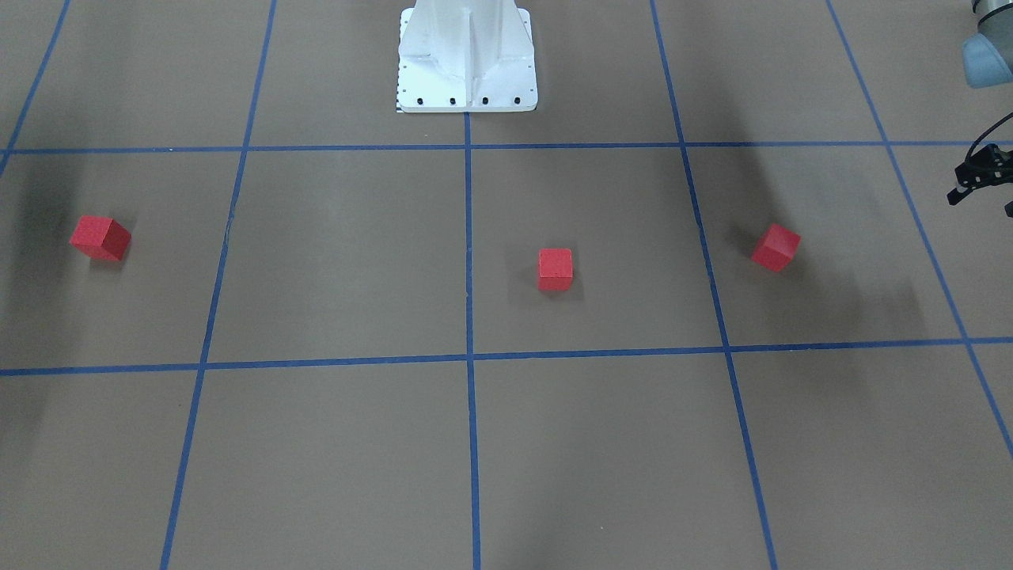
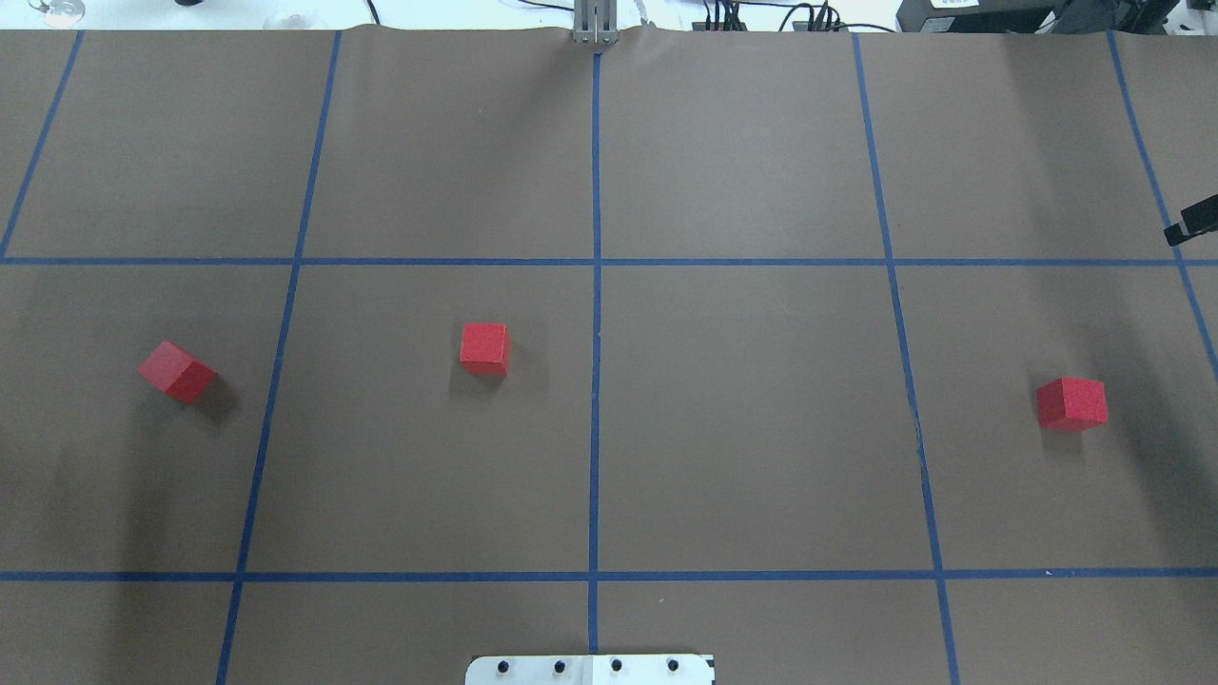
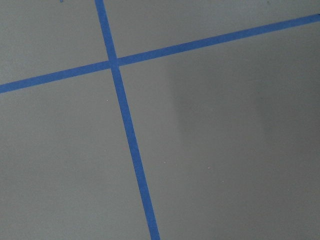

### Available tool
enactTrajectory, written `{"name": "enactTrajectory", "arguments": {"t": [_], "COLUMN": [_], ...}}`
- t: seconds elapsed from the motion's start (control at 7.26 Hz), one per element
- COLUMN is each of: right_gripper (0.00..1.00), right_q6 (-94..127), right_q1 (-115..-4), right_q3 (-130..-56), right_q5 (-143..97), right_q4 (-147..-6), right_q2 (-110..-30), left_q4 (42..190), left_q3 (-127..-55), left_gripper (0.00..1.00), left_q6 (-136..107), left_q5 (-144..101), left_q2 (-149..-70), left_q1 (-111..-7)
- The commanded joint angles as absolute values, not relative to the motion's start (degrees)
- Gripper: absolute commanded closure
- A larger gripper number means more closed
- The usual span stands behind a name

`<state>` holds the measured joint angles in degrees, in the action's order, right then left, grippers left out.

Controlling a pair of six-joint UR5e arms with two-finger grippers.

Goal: Form red blocks into L shape at center
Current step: 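Move the right gripper toward the red cube on the right-arm side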

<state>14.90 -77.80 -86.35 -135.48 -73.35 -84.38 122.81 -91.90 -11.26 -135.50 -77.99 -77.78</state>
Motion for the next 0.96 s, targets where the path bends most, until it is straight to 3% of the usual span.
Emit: {"name": "enactTrajectory", "arguments": {"t": [0.0, 0.14, 0.83], "right_gripper": [0.0, 0.0, 0.0], "right_q6": [14.59, 14.59, 21.57], "right_q1": [-78.13, -78.13, -69.38], "right_q3": [-89.62, -93.13, -102.38], "right_q5": [-135.79, -135.79, -137.11], "right_q4": [-80.49, -80.42, -79.2], "right_q2": [-85.31, -88.13, -95.09], "left_q4": [115.04, 107.3, 107.13], "left_q3": [-92.89, -94.55, -95.01], "left_gripper": [0.0, 0.0, 0.0], "left_q6": [-12.12, -12.13, -11.87], "left_q5": [-135.62, -135.62, -135.79], "left_q2": [-81.09, -83.12, -82.7], "left_q1": [-78.4, -78.4, -78.31]}}
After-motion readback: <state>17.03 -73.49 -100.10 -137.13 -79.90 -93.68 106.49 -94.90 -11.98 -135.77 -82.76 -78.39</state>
